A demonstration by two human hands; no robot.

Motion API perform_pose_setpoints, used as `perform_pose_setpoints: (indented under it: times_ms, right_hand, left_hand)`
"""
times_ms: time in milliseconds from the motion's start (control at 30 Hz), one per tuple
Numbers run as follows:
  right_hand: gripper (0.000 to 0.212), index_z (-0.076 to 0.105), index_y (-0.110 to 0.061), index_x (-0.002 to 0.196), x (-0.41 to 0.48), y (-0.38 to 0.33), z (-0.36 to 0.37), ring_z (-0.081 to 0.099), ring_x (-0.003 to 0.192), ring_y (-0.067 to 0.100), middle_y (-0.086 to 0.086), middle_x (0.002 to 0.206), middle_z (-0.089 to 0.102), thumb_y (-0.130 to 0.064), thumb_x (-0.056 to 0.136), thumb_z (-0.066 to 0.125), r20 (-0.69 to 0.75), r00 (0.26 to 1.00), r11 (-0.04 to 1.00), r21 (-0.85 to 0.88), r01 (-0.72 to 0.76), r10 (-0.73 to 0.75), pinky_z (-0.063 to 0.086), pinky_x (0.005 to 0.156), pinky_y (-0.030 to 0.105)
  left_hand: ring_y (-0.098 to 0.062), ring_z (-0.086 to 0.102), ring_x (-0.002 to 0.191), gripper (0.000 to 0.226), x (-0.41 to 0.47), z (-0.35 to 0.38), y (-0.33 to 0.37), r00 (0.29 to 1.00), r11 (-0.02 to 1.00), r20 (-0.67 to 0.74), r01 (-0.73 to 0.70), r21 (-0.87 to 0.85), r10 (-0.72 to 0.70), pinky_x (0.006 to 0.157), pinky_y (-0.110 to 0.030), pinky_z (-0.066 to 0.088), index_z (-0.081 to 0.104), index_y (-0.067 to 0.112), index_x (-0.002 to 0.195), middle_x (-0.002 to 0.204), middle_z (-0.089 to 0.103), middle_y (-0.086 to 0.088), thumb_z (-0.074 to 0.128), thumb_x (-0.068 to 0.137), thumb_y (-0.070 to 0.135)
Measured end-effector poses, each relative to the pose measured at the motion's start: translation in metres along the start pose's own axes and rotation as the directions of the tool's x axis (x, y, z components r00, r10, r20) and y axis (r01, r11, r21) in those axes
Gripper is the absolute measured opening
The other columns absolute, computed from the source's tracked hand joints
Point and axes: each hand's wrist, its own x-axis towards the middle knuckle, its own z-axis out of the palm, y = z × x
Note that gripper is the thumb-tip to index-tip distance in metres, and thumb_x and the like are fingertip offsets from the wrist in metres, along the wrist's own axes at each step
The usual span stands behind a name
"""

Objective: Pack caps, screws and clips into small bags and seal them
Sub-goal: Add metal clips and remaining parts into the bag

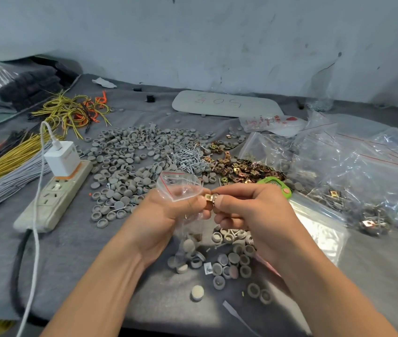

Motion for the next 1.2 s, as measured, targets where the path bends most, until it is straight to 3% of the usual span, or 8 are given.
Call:
perform_pose_setpoints:
  times_ms: [100,267,533,700,900,1000,1100,1200]
  right_hand:
    - [0.01,0.077,0.005,0.093,0.003,0.003,-0.003,0.067,0.055,0.019,0.018,0.07,0.072,0.009,0.085,0.073,-0.014,0.999,0.998,0.047,-0.035,0.036,0.053,0.051,0.02]
    - [0.013,0.08,0.001,0.081,0.001,0.003,0.003,0.067,0.054,0.019,0.02,0.073,0.074,0.01,0.085,0.072,-0.023,1.0,0.997,0.075,0.013,-0.011,0.053,0.05,0.021]
    - [0.011,0.08,-0.001,0.086,0.004,0.005,0.005,0.069,0.056,0.024,0.023,0.074,0.075,0.009,0.083,0.077,-0.112,0.985,0.99,0.037,0.136,-0.131,0.056,0.055,0.024]
    - [0.012,0.081,-0.006,0.088,0.008,0.01,0.013,0.071,0.057,0.023,0.016,0.072,0.077,0.005,0.083,0.079,-0.191,0.96,0.978,-0.053,0.2,-0.206,0.058,0.058,0.026]
    - [0.014,0.082,-0.011,0.082,0.012,0.005,-0.001,0.074,0.062,0.026,0.014,0.072,0.076,0.003,0.084,0.08,-0.35,0.917,0.979,-0.004,0.203,-0.192,0.059,0.06,0.025]
    - [0.018,0.082,-0.007,0.081,0.011,0.001,-0.004,0.073,0.066,0.023,0.017,0.076,0.076,0.009,0.087,0.074,-0.197,0.98,0.984,0.166,0.069,-0.035,0.058,0.06,0.022]
    - [0.022,0.08,0.001,0.086,0.01,0.007,0.001,0.074,0.071,0.025,0.02,0.084,0.075,0.011,0.092,0.062,-0.013,0.981,0.901,0.398,-0.174,0.195,0.06,0.061,0.026]
    - [0.025,0.067,0.009,0.107,0.01,0.008,0.003,0.069,0.071,0.026,0.023,0.091,0.071,0.006,0.084,0.06,0.118,0.954,0.781,0.551,-0.294,0.277,0.061,0.06,0.03]
  left_hand:
    - [-0.025,0.073,0.088,0.032,-0.002,0.001,0.0,0.988,0.977,0.058,-0.149,0.149,0.142,0.074,-0.026,0.058,0.076,-0.002,0.096,0.092,0.076,-0.015,0.086,0.066,0.0]
    - [-0.016,0.073,0.074,0.027,0.003,0.009,-0.004,0.936,0.902,-0.076,-0.306,0.304,0.343,0.066,-0.02,0.055,0.073,-0.013,0.09,0.082,0.077,-0.013,0.085,0.067,-0.004]
    - [-0.019,0.073,0.072,0.014,-0.001,0.017,-0.008,0.903,0.898,-0.142,-0.365,0.244,0.406,0.069,-0.025,0.058,0.08,0.016,0.073,0.075,0.077,-0.008,0.086,0.062,0.014]
    - [-0.022,0.075,0.076,0.023,0.002,0.02,-0.01,0.894,0.902,-0.208,-0.338,0.269,0.397,0.072,-0.033,0.061,0.082,0.019,0.075,0.077,0.077,-0.009,0.086,0.074,-0.003]
    - [-0.015,0.074,0.072,0.02,-0.004,0.017,-0.006,0.85,0.862,-0.238,-0.383,0.332,0.47,0.065,-0.023,0.058,0.081,0.029,0.076,0.076,0.077,0.0,0.092,0.068,0.015]
    - [-0.015,0.074,0.075,0.028,-0.002,0.011,-0.007,0.86,0.895,-0.297,-0.327,0.303,0.415,0.066,-0.022,0.059,0.079,0.023,0.078,0.078,0.078,0.0,0.089,0.053,0.035]
    - [-0.013,0.074,0.075,0.028,0.004,0.008,-0.009,0.901,0.95,-0.328,-0.219,0.224,0.285,0.065,-0.02,0.055,0.075,0.018,0.084,0.078,0.077,0.001,0.085,0.058,0.024]
    - [-0.016,0.076,0.078,0.023,0.006,0.008,-0.01,0.923,0.964,-0.304,-0.183,0.193,0.236,0.069,-0.028,0.058,0.075,0.018,0.084,0.081,0.078,0.0,0.085,0.063,0.017]
